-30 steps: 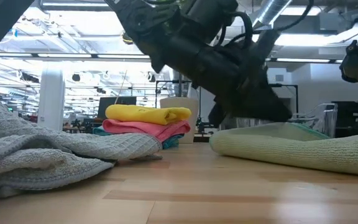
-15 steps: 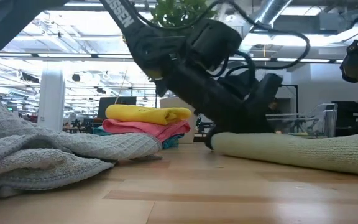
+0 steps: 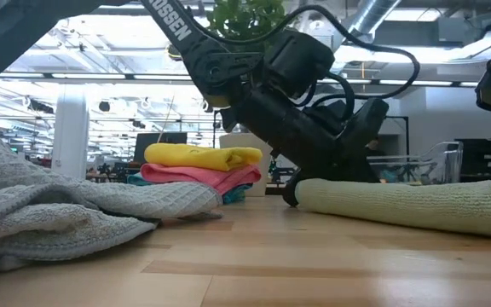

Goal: Fold microfiber towels
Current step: Fold the light green microfiber towel

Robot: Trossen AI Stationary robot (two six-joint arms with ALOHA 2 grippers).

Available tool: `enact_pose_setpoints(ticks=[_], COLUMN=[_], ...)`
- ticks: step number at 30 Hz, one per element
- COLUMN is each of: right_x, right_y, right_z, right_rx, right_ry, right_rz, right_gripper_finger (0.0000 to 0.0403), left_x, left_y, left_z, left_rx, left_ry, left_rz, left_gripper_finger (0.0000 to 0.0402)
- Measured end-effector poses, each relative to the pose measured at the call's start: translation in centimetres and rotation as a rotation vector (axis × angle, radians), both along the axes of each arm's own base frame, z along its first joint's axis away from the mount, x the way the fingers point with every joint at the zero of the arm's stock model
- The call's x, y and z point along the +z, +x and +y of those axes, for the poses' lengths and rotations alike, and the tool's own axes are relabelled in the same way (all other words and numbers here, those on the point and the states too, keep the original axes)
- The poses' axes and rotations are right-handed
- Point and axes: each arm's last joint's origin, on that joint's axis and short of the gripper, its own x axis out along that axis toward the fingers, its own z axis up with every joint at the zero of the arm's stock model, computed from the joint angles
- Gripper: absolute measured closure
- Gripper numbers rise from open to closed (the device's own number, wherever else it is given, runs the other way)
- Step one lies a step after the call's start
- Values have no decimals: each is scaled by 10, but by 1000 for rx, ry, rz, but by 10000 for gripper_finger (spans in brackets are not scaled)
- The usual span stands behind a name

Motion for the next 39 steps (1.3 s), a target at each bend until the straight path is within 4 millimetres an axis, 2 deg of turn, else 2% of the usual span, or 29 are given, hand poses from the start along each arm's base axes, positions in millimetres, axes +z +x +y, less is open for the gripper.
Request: enact_pose_setpoints(ticks=[7,13,17,20,22,27,32,36,39], right_x=[5,31,49,54,51,23,-10,-14,-3], right_y=[2,-3,-8,-8,-5,2,-6,-12,-14], right_z=[-1,-6,-9,-5,1,11,16,19,18], right_rx=[-8,4,-7,-12,8,21,-30,-41,-27], right_ry=[14,5,-42,-64,-74,-94,-36,-9,21], right_rz=[-6,-17,-153,-250,-278,-248,-169,-170,-137], right_gripper_finger=[321,321,321,321,321,321,321,321,321], left_x=[0,24,49,54,54,52,50,75,99], left_y=[0,10,20,22,22,20,13,6,0], left_z=[-3,5,8,8,8,8,9,18,24], left_rx=[-30,-100,-108,-114,-113,-118,-123,-124,-122], left_ry=[-28,-63,-18,-1,9,7,8,20,48], left_rz=[19,52,21,35,34,66,156,161,125], left_gripper_finger=[363,363,363,363,363,363,363,363,363])
